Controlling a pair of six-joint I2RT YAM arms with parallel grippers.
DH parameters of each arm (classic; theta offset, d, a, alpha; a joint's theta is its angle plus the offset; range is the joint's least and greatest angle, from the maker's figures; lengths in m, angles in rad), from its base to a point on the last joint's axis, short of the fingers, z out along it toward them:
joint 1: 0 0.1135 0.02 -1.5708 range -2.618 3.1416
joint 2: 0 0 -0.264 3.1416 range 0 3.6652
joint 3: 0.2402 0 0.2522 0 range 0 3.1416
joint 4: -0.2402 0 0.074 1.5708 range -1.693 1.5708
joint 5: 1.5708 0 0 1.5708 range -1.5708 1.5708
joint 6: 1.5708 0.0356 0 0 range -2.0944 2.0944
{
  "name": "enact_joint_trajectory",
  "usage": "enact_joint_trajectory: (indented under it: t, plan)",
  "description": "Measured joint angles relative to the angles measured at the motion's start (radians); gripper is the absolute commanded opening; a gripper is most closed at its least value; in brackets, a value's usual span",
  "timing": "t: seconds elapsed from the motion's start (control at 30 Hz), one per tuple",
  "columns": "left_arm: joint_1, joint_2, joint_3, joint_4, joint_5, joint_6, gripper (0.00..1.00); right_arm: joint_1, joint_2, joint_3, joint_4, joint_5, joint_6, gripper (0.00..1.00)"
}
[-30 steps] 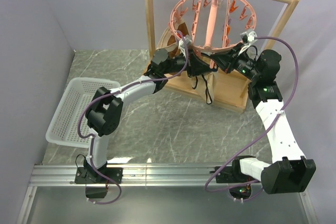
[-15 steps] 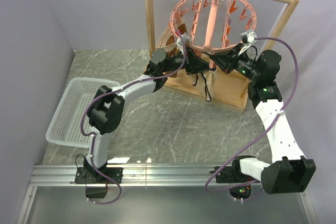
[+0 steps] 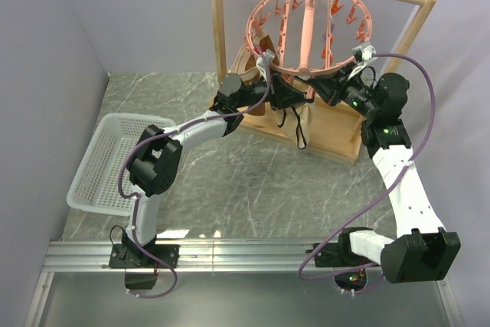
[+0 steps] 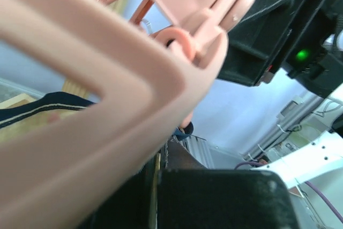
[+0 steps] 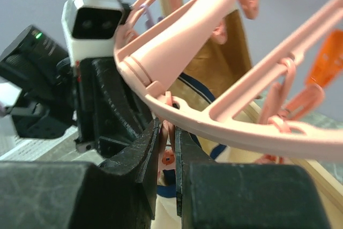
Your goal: Clip the underwear to the hanger
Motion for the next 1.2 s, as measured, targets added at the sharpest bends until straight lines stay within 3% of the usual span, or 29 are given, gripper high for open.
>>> enact_joint_trajectory:
  t: [0.6,1.2]
  plan:
    - [-0.037,-0.088,-0.06,-0.174,-0.22,0.276,0.0,0.043,0.004,0.018,-0.079,0.242,0.005,0.0]
    - [-0.073,-0.114,-0.088,-0.209,-0.368,0.409,0.0,0.082,0.018,0.042,-0.127,0.37,-0.018,0.0]
